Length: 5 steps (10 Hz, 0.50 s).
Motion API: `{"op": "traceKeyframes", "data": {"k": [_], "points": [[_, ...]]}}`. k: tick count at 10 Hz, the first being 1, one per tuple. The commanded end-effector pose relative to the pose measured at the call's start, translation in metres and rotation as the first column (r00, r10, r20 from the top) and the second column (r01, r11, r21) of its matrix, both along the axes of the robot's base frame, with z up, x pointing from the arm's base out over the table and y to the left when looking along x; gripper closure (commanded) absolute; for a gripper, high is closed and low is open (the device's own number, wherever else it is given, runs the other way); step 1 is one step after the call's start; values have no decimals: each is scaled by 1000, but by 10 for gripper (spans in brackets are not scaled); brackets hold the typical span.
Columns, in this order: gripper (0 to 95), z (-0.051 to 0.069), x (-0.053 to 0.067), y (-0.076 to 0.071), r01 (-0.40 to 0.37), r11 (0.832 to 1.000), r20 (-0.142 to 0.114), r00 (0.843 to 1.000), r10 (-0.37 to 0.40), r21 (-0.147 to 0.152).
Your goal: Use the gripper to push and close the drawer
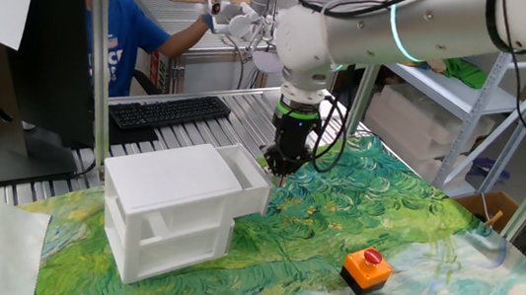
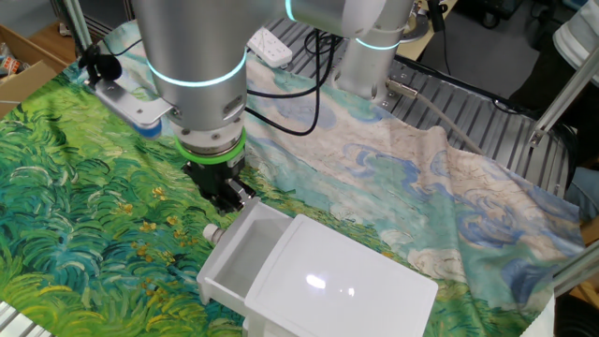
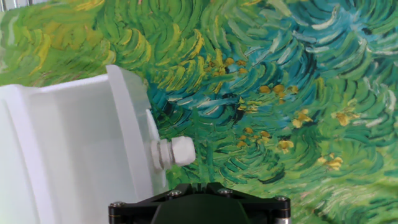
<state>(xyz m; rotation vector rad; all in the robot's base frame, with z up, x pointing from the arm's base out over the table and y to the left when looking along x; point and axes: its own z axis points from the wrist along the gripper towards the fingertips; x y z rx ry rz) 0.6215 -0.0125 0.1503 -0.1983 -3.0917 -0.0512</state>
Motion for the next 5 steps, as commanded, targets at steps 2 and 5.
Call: {"op": "traceKeyframes", "data": {"k": [2,5], "points": [[950,0,2,2,62,998,4,998,-62,26],[950,2,2,3,60,998,4,998,-60,26]]}}
